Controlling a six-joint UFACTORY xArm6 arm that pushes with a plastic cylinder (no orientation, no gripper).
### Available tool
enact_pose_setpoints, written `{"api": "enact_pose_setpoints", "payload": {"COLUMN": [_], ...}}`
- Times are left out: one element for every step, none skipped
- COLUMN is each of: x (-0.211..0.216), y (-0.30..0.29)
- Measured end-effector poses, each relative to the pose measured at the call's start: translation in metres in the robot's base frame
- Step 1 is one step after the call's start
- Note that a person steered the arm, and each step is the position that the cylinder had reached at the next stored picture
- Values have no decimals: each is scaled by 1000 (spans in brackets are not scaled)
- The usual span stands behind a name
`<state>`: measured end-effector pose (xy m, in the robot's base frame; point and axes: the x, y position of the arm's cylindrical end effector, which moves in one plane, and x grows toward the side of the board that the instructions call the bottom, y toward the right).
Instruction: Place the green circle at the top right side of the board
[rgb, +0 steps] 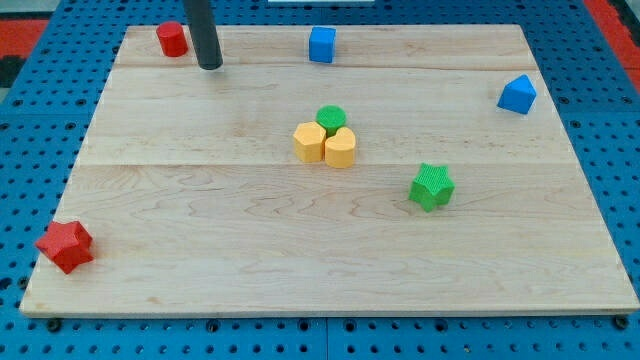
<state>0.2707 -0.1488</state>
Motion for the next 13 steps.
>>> {"api": "enact_pose_setpoints", "payload": {"x": [0,0,0,0,21,32,24,-18,22,71,97,99,99], "y": [0,6,6,6,36,137,242,327,292,227,156,131,60]}}
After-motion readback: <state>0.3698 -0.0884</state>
